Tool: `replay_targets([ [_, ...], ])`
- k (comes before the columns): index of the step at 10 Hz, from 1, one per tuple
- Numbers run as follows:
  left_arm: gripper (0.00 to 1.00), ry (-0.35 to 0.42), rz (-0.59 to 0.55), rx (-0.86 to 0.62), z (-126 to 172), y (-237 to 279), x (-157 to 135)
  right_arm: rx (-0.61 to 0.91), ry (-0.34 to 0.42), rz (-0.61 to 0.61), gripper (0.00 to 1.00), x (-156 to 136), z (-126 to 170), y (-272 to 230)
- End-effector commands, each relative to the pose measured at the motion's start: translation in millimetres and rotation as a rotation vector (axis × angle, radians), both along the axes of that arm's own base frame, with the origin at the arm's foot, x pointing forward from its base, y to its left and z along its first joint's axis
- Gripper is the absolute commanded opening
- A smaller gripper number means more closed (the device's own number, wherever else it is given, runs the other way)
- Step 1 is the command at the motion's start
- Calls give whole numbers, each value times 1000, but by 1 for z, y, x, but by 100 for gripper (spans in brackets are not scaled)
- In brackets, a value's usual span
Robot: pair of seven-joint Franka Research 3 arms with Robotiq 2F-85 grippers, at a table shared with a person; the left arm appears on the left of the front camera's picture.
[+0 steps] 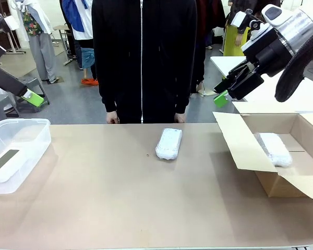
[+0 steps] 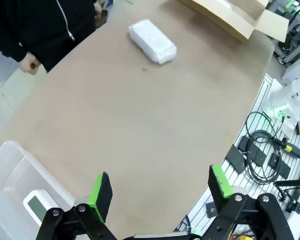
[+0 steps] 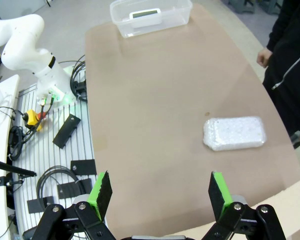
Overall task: Separate and place wrapped and unwrapped clocks.
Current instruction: Pick up the Digital clock indicated by the person.
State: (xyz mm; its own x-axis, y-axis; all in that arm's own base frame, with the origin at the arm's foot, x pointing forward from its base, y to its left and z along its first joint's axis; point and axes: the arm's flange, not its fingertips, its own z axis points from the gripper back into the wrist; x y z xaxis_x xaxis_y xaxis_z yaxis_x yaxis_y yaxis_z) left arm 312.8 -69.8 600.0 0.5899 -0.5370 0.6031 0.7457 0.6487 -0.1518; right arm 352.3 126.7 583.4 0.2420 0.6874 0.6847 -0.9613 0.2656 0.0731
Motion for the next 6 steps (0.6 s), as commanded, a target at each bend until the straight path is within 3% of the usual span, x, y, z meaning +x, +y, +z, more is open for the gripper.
replay_targets([
  [1,100,-60,-27,-38,-2,0,-10,3,-4,17,100,1,0,-1],
  [4,100,-45,-33,-35,-5,0,-8,3,-4,17,100,1,0,-1],
  [5,100,22,-54,-13,-12,-4,-3,3,-4,17,100,1,0,-1],
  [6,100,-38,-12,-24,6,1,-11,3,-4,17,100,1,0,-1],
])
